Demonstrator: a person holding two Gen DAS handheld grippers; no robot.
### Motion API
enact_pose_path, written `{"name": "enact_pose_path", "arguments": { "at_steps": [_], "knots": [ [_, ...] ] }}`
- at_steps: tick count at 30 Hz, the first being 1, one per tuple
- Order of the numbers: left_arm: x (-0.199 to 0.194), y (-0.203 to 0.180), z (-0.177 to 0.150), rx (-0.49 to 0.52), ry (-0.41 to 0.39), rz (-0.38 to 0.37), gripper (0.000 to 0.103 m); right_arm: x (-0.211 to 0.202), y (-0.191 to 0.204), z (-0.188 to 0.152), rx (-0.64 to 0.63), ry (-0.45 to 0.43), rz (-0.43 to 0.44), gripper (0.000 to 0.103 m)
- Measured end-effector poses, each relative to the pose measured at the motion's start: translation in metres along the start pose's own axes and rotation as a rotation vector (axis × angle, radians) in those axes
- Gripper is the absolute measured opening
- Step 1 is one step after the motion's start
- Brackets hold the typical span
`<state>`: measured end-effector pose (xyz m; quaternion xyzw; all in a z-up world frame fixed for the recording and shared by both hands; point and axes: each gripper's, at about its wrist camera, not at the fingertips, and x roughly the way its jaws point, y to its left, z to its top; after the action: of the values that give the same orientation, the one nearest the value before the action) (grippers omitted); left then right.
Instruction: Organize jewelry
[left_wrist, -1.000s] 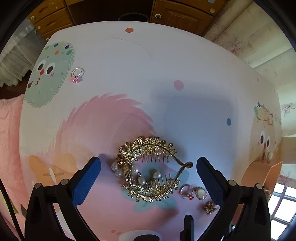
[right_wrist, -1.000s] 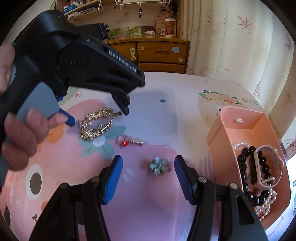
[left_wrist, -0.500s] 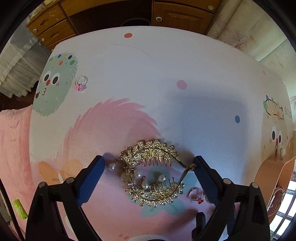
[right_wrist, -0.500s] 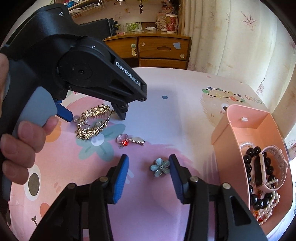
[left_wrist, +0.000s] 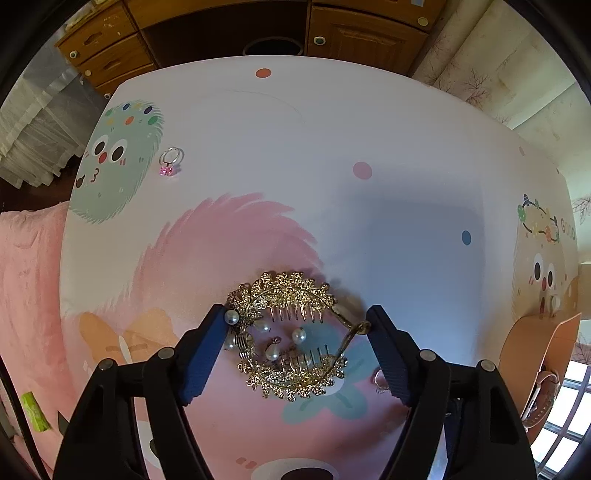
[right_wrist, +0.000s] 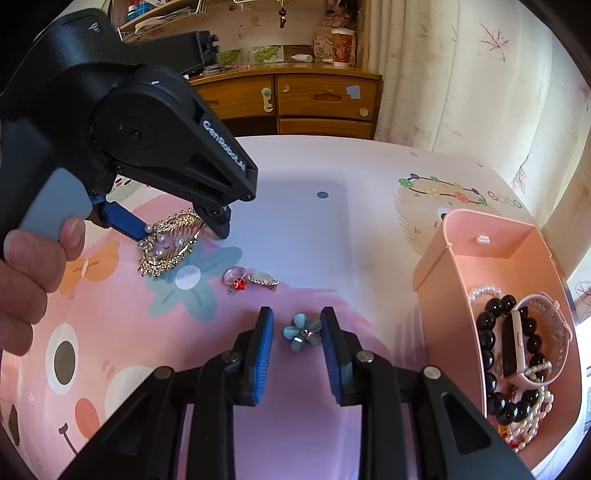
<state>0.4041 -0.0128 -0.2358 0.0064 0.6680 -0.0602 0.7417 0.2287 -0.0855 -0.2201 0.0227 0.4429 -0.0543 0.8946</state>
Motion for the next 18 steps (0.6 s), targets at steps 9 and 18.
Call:
{"name": "enact_pose_path", "arguments": {
  "at_steps": [9, 18],
  "knots": [
    [-0.015, -0.002, -0.013, 0.028, -0.022, -0.055, 0.03, -0.012, 0.002, -0.007, 0.005, 0.003, -0.02, 0.024],
    [-0.009, 0.023, -0.02, 0.012, -0.003, -0.127, 0.03, -0.026, 0.015, -0.017, 0.024, -0.008, -0.028, 0.023]
  ]
}}
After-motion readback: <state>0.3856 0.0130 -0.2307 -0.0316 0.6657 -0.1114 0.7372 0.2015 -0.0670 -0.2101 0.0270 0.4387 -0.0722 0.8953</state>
